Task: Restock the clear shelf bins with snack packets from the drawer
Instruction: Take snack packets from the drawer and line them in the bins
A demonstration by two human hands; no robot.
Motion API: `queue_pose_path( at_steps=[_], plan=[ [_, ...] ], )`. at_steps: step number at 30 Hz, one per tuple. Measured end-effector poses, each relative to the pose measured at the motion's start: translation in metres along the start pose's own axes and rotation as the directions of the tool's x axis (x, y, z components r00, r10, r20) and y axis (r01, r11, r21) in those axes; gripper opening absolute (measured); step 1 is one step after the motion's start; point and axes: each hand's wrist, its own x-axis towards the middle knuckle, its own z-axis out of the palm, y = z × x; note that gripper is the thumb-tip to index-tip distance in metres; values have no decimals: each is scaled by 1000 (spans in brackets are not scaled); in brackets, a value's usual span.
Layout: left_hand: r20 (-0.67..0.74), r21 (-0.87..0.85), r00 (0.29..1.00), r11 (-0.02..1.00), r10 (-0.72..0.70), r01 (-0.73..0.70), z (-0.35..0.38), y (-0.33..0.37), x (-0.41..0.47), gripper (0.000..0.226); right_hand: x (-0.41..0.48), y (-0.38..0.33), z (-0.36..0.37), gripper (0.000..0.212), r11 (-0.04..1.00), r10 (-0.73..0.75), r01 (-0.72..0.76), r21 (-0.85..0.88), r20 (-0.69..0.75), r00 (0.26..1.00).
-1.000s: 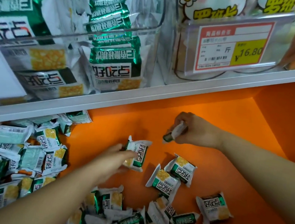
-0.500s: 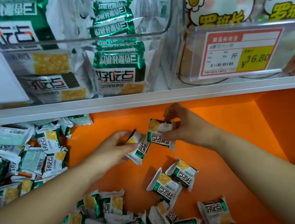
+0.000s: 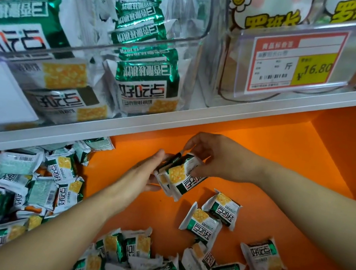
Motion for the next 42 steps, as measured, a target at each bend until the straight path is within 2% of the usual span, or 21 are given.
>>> queue_pose_path(
  at_steps=[1, 3, 5, 7, 8, 11, 13, 15, 17, 19, 21, 23, 25, 27, 29, 31, 33, 35, 38, 41, 42],
  plan=[
    [5, 44, 1000, 999, -3, 3, 2, 1, -1, 54, 1, 1, 4, 42, 1000, -8, 8, -12, -2, 1000],
    [-4, 134, 999, 991, 32, -31, 5, 3, -4, 36, 2, 3, 8, 38, 1000, -19, 20, 23, -15, 1000],
    [-30, 168, 998, 985, 46, -41, 6, 0, -1, 39, 4, 9, 5, 35, 998, 3, 0, 63, -50, 999],
    [-73, 170, 997, 985, 41, -29, 4, -3, 1, 47, 6, 26, -4, 32, 997, 58, -62, -38, -80, 995],
    [-93, 170, 995, 985, 36, -20, 3, -2, 0, 50, 6, 40, -8, 32, 982, 92, -99, -158, -50, 995],
    [-138, 195, 990, 981, 19, 9, 2, -4, 0, 56, -1, 77, -1, 58, 769, 315, -129, -626, 196, 929],
    [-152, 201, 988, 979, 11, 20, 2, -4, -1, 58, -5, 92, 11, 76, 619, 401, -56, -783, 254, 880],
    [-163, 207, 987, 978, 9, 25, 2, -4, -1, 58, -8, 95, 24, 76, 486, 380, 34, -873, 246, 892],
    [-168, 209, 986, 978, 12, 24, 1, -3, -2, 58, -7, 95, 33, 66, 376, 343, 95, -922, 233, 910],
    [-173, 206, 985, 978, 16, 20, 0, -3, -3, 56, -5, 96, 37, 56, 320, 345, 112, -941, 226, 911],
    [-166, 216, 986, 976, 16, 20, 1, -1, -4, 58, -5, 97, 36, 59, 288, 380, 114, -951, 223, 898],
    [-156, 234, 987, 972, 22, 16, 2, 1, -6, 59, -8, 91, 32, 76, 293, 409, 85, -952, 205, 889],
    [-141, 249, 990, 968, 18, 17, 4, 8, -12, 59, -13, 82, 28, 87, 371, 449, 3, -929, 183, 875],
    [-110, 270, 994, 963, 12, 18, 7, 16, -21, 63, -18, 58, 18, 72, 452, 494, -85, -888, 170, 853],
    [-74, 284, 997, 959, 5, 16, 9, 26, -36, 70, -27, 30, 11, 32, 520, 492, -167, -838, 134, 860],
    [-69, 288, 998, 958, 14, 7, 8, 35, -52, 70, -43, -9, 9, 39, 554, 531, -178, -814, 180, 828],
    [-77, 282, 996, 959, 36, -13, 6, 46, -70, 64, -63, -44, 11, 39, 511, 555, -135, -849, 206, 806],
    [-76, 269, 996, 963, 42, -20, 4, 54, -89, 55, -80, -63, 7, 21, 535, 472, -90, -840, 209, 856],
    [-94, 240, 994, 970, 53, -29, 1, 67, -124, 36, -99, -99, 0, 39, 582, 301, -15, -813, 198, 933],
    [-115, 237, 987, 968, 115, -85, -3, 79, -159, 70, -126, -139, -12, 35, 671, 149, -3, -741, 130, 980],
    [-120, 208, 981, 970, 152, -125, -5, 82, -171, 63, -137, -153, -16, 29, 724, 87, 17, -689, 116, 989]
  ],
)
